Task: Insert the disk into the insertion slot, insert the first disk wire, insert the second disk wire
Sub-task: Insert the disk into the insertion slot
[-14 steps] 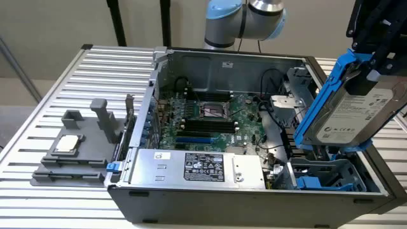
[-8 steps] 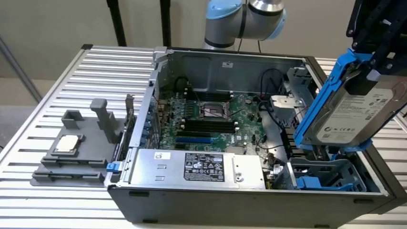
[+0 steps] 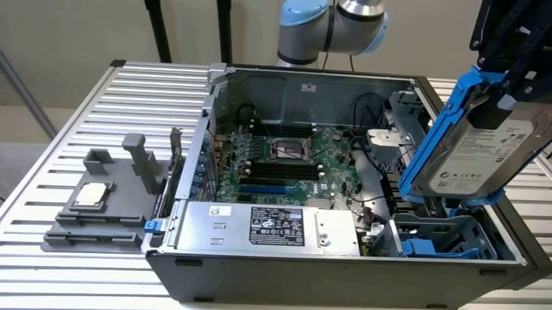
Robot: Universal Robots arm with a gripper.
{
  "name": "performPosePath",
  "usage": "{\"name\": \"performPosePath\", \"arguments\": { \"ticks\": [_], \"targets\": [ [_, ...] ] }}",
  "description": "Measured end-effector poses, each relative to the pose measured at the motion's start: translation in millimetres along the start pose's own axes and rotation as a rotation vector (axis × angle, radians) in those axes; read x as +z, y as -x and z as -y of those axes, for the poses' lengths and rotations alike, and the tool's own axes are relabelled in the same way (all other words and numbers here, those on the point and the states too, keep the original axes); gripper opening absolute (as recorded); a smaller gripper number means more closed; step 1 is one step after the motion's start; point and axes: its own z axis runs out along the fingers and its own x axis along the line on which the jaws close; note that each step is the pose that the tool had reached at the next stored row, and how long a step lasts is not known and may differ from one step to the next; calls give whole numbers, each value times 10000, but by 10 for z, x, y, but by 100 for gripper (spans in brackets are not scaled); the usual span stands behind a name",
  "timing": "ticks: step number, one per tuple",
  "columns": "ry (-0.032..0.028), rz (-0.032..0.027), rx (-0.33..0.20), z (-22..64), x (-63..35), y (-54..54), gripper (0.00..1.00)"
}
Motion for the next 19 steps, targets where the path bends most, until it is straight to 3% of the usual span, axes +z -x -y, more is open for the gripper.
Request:
{"name": "performPosePath", "arguments": {
  "ticks": [4, 6, 13, 19],
  "targets": [
    [11, 332, -13, 89, 0, -11, 33],
    [15, 456, -18, 114, 2, -38, 33],
    [19, 507, -20, 157, 61, -272, 33],
    [20, 519, -20, 162, 172, -315, 33]
  ]
}}
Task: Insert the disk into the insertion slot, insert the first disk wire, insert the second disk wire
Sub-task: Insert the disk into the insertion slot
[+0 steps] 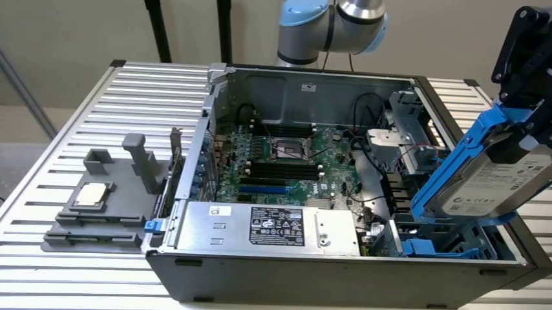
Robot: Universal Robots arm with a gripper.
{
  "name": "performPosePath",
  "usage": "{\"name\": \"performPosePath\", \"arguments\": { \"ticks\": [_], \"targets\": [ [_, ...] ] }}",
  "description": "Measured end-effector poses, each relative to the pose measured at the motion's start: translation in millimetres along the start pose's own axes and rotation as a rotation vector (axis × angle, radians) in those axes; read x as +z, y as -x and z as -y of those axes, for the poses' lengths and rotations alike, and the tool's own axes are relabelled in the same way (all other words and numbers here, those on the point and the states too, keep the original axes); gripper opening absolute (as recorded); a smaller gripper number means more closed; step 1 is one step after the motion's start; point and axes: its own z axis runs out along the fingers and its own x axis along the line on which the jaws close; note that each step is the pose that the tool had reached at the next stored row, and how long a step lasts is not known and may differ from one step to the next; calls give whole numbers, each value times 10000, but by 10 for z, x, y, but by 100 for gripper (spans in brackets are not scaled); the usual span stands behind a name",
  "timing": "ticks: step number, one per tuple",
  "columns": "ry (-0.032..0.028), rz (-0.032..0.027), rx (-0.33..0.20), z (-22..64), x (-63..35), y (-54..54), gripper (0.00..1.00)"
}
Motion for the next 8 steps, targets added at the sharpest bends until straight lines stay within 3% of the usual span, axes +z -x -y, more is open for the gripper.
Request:
{"name": "performPosePath", "arguments": {
  "ticks": [8],
  "targets": [
    [9, -16, -21, 5, 135, -7, 33]
  ]
}}
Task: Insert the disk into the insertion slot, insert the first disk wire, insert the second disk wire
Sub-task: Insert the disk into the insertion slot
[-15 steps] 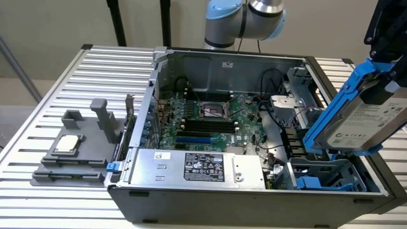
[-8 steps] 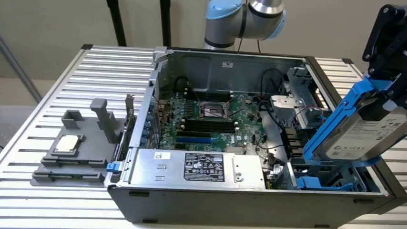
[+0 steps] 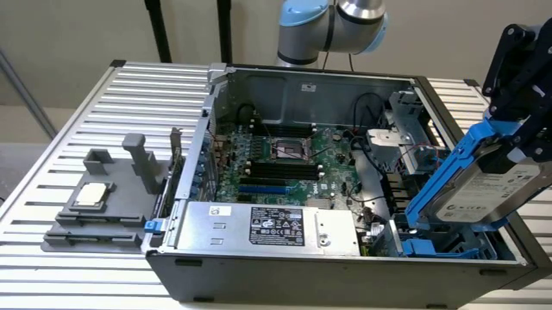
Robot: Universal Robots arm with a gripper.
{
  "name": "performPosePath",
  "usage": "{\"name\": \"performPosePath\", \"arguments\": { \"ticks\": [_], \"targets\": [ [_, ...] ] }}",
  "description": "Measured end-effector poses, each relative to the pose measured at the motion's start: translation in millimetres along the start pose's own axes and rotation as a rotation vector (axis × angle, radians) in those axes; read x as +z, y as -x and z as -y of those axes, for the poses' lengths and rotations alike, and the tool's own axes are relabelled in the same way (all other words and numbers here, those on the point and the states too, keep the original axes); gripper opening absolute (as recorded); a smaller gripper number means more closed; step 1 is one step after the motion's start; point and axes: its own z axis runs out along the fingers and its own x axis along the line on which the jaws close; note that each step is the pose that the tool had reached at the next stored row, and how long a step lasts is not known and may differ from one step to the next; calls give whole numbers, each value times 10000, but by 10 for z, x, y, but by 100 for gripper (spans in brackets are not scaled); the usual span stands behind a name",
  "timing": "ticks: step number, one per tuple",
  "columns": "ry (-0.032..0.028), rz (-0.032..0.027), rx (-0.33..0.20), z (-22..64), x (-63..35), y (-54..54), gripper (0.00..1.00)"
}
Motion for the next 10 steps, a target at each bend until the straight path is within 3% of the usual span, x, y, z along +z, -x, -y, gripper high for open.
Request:
{"name": "performPosePath", "arguments": {
  "ticks": [5, 10],
  "targets": [
    [9, -151, -21, 2, 46, 27, 33],
    [63, -172, -71, 8, 90, 29, 33]
  ]
}}
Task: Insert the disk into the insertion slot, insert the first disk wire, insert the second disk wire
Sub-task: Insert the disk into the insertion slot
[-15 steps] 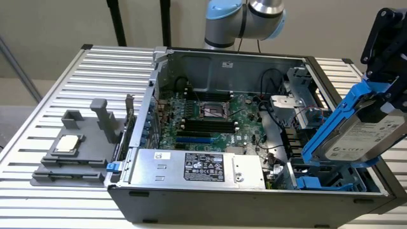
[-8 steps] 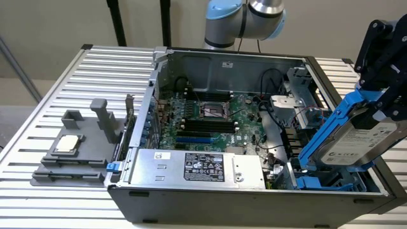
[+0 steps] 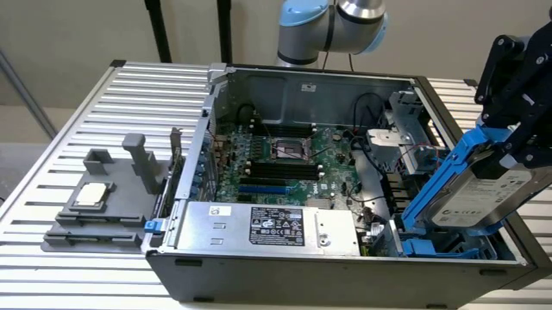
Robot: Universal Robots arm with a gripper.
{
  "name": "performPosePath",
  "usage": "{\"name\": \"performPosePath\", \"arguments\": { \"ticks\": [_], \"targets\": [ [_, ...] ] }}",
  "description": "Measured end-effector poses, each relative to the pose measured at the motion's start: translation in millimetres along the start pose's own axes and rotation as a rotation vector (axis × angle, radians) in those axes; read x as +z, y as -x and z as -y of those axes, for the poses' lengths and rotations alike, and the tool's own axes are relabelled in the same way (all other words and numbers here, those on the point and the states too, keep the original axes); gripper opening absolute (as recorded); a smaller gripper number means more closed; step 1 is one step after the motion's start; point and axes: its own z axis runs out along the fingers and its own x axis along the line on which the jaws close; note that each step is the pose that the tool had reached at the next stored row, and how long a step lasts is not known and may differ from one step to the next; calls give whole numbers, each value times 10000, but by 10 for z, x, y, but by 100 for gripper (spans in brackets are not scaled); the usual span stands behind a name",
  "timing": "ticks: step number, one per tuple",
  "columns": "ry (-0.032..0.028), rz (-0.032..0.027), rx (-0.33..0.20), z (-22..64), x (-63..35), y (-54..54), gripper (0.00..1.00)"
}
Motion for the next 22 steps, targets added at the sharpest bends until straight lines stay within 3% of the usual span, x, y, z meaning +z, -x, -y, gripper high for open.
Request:
{"name": "performPosePath", "arguments": {
  "ticks": [7, 22],
  "targets": [
    [39, -2, -67, 12, 56, -2, 33],
    [45, -9, -188, 17, 153, -5, 33]
  ]
}}
